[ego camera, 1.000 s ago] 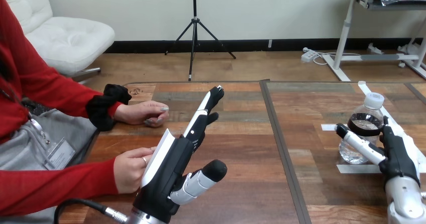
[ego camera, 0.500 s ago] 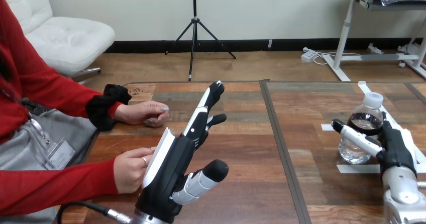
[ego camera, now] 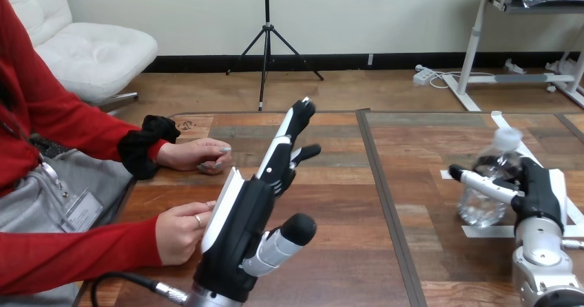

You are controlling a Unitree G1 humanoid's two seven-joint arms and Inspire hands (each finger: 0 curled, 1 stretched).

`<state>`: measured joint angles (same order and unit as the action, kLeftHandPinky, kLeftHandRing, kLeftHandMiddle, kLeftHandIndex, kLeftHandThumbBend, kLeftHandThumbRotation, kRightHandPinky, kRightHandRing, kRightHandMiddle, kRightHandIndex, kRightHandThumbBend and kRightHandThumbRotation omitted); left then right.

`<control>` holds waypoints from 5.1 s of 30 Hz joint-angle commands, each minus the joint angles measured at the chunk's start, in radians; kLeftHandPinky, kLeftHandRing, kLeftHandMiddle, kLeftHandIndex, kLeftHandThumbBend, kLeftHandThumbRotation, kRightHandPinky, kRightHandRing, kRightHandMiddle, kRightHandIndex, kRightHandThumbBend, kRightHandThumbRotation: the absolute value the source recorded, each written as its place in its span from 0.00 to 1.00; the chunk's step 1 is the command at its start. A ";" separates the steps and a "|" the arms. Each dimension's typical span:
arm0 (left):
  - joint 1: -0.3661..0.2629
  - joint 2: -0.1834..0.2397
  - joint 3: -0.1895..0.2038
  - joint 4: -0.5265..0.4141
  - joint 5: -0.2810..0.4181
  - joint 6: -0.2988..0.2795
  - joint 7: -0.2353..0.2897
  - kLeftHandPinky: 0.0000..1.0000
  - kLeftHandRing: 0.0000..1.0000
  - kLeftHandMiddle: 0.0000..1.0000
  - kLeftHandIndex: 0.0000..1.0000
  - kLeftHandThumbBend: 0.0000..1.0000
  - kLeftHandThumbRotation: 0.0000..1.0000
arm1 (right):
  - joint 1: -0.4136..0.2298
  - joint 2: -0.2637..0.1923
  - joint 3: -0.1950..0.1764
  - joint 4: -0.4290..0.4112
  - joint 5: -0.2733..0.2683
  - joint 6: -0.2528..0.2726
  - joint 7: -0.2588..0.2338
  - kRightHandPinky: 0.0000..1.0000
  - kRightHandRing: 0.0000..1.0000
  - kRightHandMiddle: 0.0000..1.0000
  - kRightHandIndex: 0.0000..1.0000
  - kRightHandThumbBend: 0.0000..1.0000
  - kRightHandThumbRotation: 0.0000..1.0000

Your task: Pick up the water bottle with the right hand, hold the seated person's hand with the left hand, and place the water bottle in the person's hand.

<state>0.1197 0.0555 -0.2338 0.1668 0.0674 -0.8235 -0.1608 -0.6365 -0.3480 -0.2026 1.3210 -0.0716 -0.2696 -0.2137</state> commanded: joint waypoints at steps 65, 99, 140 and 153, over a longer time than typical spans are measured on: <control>-0.076 -0.028 0.039 -0.026 -0.007 0.038 -0.002 1.00 1.00 1.00 1.00 0.94 1.00 | 0.245 0.127 -0.005 -0.610 0.170 -0.101 0.318 0.30 0.34 0.40 0.38 0.75 0.00; -0.056 -0.054 0.172 -0.063 0.145 0.108 0.232 0.99 1.00 1.00 1.00 1.00 0.85 | 0.455 0.109 0.097 -1.041 0.089 -0.024 0.425 0.32 0.37 0.41 0.41 0.80 0.00; -0.115 0.267 0.381 0.076 0.307 -0.041 0.419 0.80 0.89 0.88 0.88 1.00 0.86 | 0.552 0.143 0.133 -1.226 0.095 0.008 0.463 0.26 0.31 0.38 0.39 0.82 0.00; -0.097 0.369 0.402 0.027 0.247 0.031 0.308 0.80 0.88 0.88 0.88 1.00 0.83 | 0.556 0.154 0.142 -1.246 0.112 -0.023 0.466 0.28 0.33 0.39 0.40 0.82 0.00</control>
<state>0.0622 0.3803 0.1685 0.2372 0.3297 -0.8243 0.1917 -0.0369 -0.2013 -0.0574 0.1340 0.0168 -0.2615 0.2565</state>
